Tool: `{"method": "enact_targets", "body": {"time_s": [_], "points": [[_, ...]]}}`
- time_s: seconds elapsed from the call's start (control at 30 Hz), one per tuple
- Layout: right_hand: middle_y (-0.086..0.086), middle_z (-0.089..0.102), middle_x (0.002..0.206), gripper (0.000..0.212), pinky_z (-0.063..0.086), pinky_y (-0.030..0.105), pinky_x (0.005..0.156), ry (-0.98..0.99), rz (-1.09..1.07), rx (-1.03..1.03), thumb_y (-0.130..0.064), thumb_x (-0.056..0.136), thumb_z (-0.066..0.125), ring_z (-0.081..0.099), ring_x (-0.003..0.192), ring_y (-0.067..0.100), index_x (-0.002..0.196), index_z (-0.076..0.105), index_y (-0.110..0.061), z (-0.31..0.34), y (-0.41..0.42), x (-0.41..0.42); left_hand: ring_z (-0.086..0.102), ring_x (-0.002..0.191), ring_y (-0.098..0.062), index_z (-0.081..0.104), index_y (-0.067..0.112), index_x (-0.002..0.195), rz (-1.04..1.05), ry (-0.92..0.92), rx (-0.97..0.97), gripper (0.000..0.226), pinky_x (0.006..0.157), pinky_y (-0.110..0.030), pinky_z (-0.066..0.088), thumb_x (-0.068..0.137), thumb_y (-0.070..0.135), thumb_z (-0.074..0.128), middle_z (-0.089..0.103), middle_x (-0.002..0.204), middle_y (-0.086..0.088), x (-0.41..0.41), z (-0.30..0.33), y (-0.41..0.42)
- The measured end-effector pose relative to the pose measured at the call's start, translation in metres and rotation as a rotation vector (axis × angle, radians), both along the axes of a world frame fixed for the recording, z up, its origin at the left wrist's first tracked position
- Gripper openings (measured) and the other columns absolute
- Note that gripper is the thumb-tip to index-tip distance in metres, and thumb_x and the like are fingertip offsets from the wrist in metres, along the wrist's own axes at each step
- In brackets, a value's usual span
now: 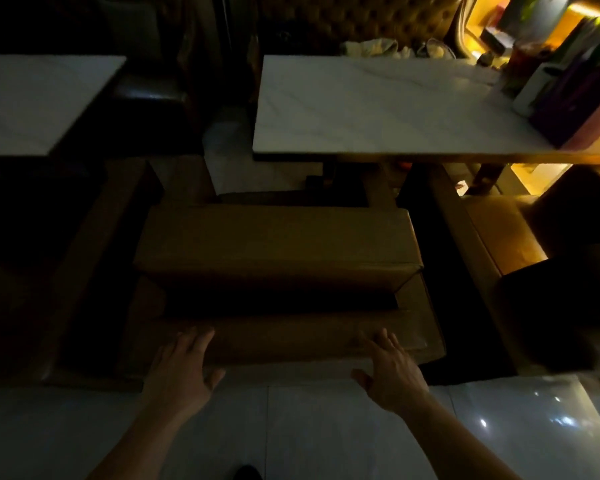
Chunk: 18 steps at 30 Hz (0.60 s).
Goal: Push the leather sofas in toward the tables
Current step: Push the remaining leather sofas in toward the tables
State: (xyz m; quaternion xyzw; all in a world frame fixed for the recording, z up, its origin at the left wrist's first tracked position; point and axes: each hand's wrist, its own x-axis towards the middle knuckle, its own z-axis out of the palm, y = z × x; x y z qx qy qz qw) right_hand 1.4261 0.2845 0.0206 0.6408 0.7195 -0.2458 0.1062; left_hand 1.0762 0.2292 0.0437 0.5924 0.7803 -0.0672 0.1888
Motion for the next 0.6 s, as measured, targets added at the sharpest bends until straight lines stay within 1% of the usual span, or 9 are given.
{"method": "enact_targets", "body": {"time_s": [0.1, 0.2, 0.3, 0.43, 0.5, 0.6], "points": [[0.012, -0.001, 0.167, 0.087, 0.021, 0.048, 0.122, 0.005, 0.011, 0.005, -0.060, 0.092, 0.053, 0.001, 0.153, 0.033, 0.158, 0.002, -0.036, 0.020, 0.003, -0.009, 0.020, 0.146, -0.025, 0.011, 0.035, 0.155, 0.010, -0.013, 0.013, 0.081, 0.117, -0.042, 0.024, 0.090, 0.061, 0.051, 0.014, 0.163, 0.001, -0.006, 0.025, -0.003], [0.012, -0.001, 0.167, 0.085, 0.024, 0.049, 0.121, 0.029, 0.021, 0.021, -0.058, 0.093, 0.053, 0.005, 0.153, 0.034, 0.157, 0.002, -0.038, 0.046, 0.005, -0.023, 0.015, 0.148, -0.023, 0.009, 0.038, 0.155, 0.013, -0.036, 0.027, 0.081, 0.119, -0.043, 0.021, 0.090, 0.065, 0.048, 0.012, 0.164, 0.003, -0.013, 0.050, -0.003], [0.013, 0.000, 0.167, 0.084, 0.023, 0.047, 0.122, 0.044, 0.024, 0.034, -0.049, 0.094, 0.057, 0.006, 0.153, 0.034, 0.158, 0.004, -0.036, 0.074, 0.002, -0.038, 0.017, 0.148, -0.022, 0.010, 0.037, 0.155, -0.009, -0.060, 0.055, 0.080, 0.119, -0.043, 0.022, 0.090, 0.067, 0.046, 0.014, 0.163, 0.002, -0.024, 0.073, -0.003], [0.014, 0.001, 0.167, 0.091, 0.023, 0.046, 0.121, -0.012, 0.049, 0.039, -0.028, 0.091, 0.065, 0.007, 0.153, 0.035, 0.159, 0.005, -0.033, 0.106, -0.011, -0.064, 0.018, 0.147, -0.022, 0.014, 0.038, 0.154, -0.009, -0.096, 0.096, 0.079, 0.118, -0.042, 0.023, 0.089, 0.068, 0.047, 0.015, 0.163, 0.004, -0.048, 0.093, -0.012], [0.014, 0.004, 0.167, 0.093, 0.025, 0.045, 0.120, -0.033, 0.053, 0.053, -0.025, 0.089, 0.067, 0.010, 0.152, 0.036, 0.159, 0.005, -0.032, 0.117, -0.016, -0.084, 0.019, 0.147, -0.021, 0.015, 0.038, 0.154, -0.015, -0.121, 0.115, 0.080, 0.118, -0.042, 0.025, 0.088, 0.069, 0.048, 0.015, 0.163, 0.005, -0.066, 0.103, -0.021], [0.015, 0.005, 0.166, 0.093, 0.026, 0.046, 0.119, -0.054, 0.068, 0.081, -0.025, 0.091, 0.066, 0.012, 0.151, 0.037, 0.159, 0.004, -0.032, 0.135, -0.028, -0.130, 0.019, 0.147, -0.021, 0.016, 0.038, 0.154, -0.023, -0.155, 0.151, 0.082, 0.119, -0.042, 0.024, 0.087, 0.070, 0.050, 0.016, 0.163, 0.005, -0.108, 0.114, -0.040]]}}
